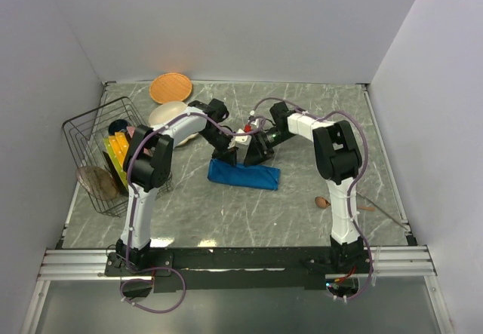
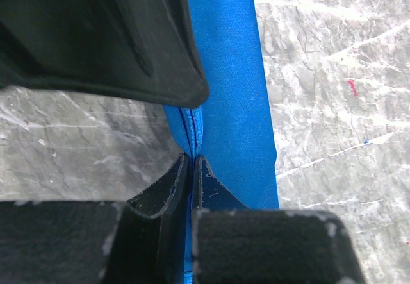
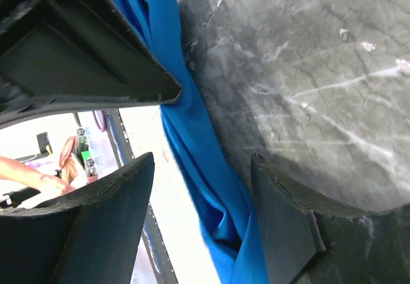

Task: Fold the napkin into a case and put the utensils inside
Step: Pick up the smaller rectangle-folded napkin from the center of the board.

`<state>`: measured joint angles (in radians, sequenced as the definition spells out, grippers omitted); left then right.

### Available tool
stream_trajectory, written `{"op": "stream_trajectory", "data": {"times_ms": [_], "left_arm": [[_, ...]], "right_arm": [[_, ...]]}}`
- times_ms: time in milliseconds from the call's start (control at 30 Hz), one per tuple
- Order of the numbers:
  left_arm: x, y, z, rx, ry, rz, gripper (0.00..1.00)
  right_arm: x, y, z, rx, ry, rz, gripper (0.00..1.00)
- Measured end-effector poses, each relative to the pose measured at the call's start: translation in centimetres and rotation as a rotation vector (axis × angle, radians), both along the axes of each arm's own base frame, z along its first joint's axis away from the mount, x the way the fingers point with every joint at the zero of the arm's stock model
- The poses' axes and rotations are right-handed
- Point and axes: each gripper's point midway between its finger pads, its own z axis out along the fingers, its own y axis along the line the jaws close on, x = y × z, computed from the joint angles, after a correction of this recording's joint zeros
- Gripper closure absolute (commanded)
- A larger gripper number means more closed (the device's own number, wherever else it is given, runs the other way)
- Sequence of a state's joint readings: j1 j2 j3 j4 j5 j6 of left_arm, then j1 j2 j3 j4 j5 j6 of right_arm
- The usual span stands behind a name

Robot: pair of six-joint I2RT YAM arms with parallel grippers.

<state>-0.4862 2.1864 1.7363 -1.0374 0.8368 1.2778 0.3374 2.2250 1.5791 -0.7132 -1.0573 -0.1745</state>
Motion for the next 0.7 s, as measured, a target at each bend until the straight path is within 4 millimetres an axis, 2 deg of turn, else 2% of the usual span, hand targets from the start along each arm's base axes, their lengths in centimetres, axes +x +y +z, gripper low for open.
{"op": "stream_trajectory", "data": {"times_ms": [133,333,367,433,467,500,533,600,633,700], "left_arm": [[0.15,-0.14,0.04,-0.009,-0.010,-0.004,0.99],[0.22,-0.17,0.19,-0.015,-0.023,-0.011,0.99],[0.22,-0.16,0.18,-0.015,-0.023,-0.012,0.99],[0.23,-0.17,0.18,-0.016,-0.025,-0.014,0.99],[0.23,-0.17,0.18,-0.016,-0.025,-0.014,0.99],[0.24,-0.17,0.18,-0.016,-0.026,-0.014,0.98],[0.29,-0.20,0.19,-0.017,-0.028,-0.014,0.91],[0.33,-0.20,0.19,-0.018,-0.028,-0.012,0.81],[0.37,-0.20,0.20,-0.018,-0.027,-0.009,0.72],[0.57,-0.15,0.39,-0.022,-0.014,0.015,0.61]], "right_arm": [[-0.36,0.42,-0.80,-0.006,0.014,0.012,0.37],[-0.57,0.69,-0.97,-0.002,0.011,0.024,0.59],[-0.60,0.73,-0.99,-0.002,0.011,0.025,0.68],[-0.63,0.76,-1.05,-0.001,0.007,0.028,0.78],[-0.60,0.77,-1.07,0.000,0.005,0.028,0.89],[-0.62,0.77,-1.08,0.000,0.007,0.027,0.95],[-0.61,0.80,-1.05,0.002,0.007,0.027,1.00],[-0.60,0.79,-1.06,0.001,0.006,0.027,1.00],[-0.59,0.78,-1.07,0.000,0.005,0.027,1.00],[-0.54,0.70,-1.14,-0.006,0.004,0.025,1.00]]}}
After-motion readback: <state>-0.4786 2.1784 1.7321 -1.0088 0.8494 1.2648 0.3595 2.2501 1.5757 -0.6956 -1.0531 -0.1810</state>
